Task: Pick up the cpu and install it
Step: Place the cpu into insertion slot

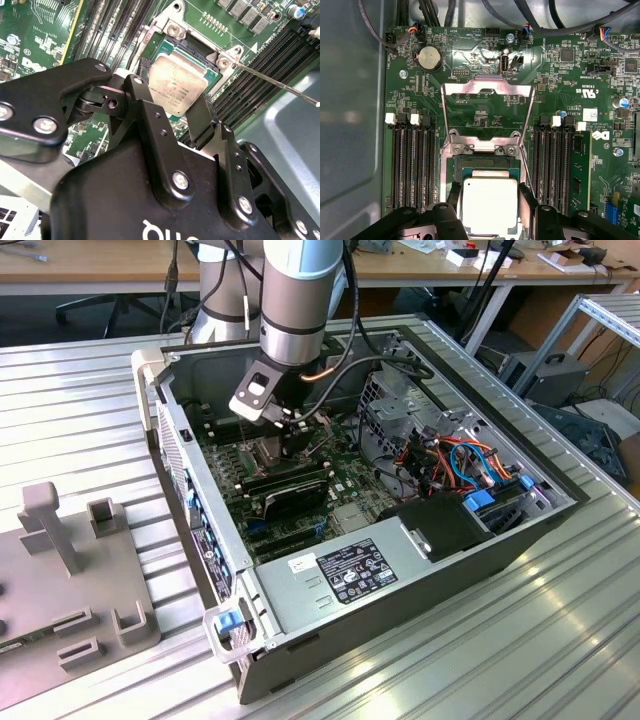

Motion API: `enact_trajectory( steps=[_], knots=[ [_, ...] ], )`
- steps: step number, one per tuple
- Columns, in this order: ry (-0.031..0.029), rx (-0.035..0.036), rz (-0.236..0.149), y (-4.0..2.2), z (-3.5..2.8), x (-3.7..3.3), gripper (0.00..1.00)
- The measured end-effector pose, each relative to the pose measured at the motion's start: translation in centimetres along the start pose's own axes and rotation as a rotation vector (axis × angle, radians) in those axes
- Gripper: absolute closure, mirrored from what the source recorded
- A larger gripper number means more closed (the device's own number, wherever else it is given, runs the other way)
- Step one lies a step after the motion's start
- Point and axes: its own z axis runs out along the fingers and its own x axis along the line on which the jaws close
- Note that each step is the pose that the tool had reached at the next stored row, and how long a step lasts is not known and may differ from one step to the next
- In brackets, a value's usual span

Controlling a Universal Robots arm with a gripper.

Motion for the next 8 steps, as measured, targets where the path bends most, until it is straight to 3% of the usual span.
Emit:
enact_trajectory(
  steps=[8],
  knots=[
    [0.0018,0.0001,0.000,0.00,0.02,0.08,0.45]
  ],
)
